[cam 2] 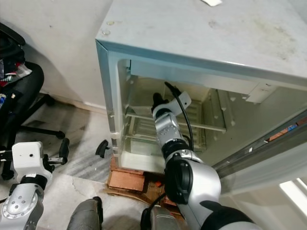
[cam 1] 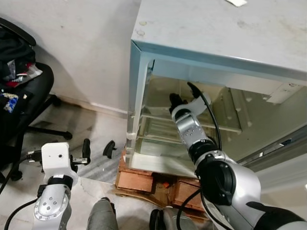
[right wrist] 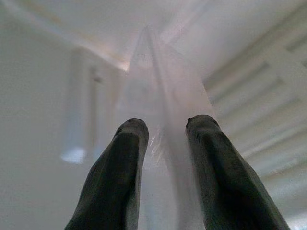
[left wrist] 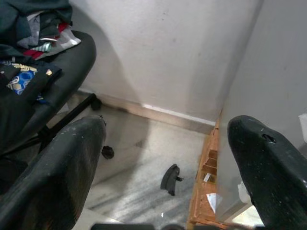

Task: Restocking fridge

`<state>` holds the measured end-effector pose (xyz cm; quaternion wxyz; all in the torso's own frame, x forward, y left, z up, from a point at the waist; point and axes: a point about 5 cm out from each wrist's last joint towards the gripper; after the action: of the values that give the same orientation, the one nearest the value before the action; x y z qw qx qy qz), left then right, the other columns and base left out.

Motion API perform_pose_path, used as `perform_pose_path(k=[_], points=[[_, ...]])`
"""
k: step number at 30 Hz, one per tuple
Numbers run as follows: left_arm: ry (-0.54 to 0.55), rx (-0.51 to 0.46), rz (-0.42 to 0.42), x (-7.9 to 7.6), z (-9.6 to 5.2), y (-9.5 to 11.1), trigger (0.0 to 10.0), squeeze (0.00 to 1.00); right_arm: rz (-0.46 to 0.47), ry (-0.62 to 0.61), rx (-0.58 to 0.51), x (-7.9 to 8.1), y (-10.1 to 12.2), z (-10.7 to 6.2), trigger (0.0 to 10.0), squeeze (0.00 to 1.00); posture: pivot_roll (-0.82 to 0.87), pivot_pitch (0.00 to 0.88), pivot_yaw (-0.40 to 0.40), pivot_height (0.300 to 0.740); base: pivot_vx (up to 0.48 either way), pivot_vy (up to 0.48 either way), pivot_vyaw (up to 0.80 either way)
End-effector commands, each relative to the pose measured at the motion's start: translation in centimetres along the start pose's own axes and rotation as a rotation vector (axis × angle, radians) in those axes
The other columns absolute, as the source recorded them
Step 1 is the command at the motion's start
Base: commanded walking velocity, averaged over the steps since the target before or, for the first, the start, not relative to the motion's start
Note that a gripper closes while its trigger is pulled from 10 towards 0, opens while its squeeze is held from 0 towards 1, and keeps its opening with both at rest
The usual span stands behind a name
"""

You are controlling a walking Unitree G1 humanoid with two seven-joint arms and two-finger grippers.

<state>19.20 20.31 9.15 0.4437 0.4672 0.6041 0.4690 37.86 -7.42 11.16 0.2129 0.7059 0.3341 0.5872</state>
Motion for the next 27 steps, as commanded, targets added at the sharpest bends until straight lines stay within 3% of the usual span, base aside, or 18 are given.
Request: perform_pose_path(k=[1,4,8,10,18,27], points=[[0.000,-0.002,0.000,-0.3,-0.1,0.1,10.0,0.00,-0.065,0.080,0.020,2.4,-1.0,0.0,10.0,1.00,0.22,0.191,-0.132,0.740,0.000,0.000,0.00],[0.007,0.000,0.001,-0.3,0.2,0.1,10.0,0.00,-0.200,0.075,-0.015,1.9,-0.2,0.1,10.0,1.00,0.21,0.185,-0.135,0.740,0.000,0.000,0.00],[0.012,0.001,-0.003,-0.3,0.3,0.1,10.0,0.00,-0.241,0.059,-0.045,1.4,0.5,0.1,10.0,1.00,0.21,0.183,-0.136,0.740,0.000,0.000,0.00],[0.005,0.004,-0.003,-0.5,0.6,0.0,10.0,0.00,-0.308,0.042,-0.063,0.3,1.3,0.1,10.0,1.00,0.20,0.174,-0.135,0.740,0.000,0.000,0.00],[0.000,0.001,-0.002,-0.6,1.0,0.0,10.0,0.00,-0.404,-0.002,-0.086,-2.3,1.9,-0.2,10.0,1.00,0.19,0.161,-0.131,0.740,0.000,0.000,0.00],[-0.008,-0.007,0.001,-0.8,1.5,0.1,10.0,0.00,-0.448,-0.030,-0.126,-4.3,3.0,-0.6,10.0,1.00,0.18,0.147,-0.123,0.740,0.000,0.000,0.00]])
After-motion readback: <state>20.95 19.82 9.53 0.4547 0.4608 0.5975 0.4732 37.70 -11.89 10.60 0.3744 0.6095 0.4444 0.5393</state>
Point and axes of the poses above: a point about 5 cm out from each wrist's last joint towards the gripper, its own z axis pointing out of the wrist towards the gripper, its own y axis along the axis of the wrist's last joint, x = y × z, and after that the axes turned 12 degrees about -z, right-handed
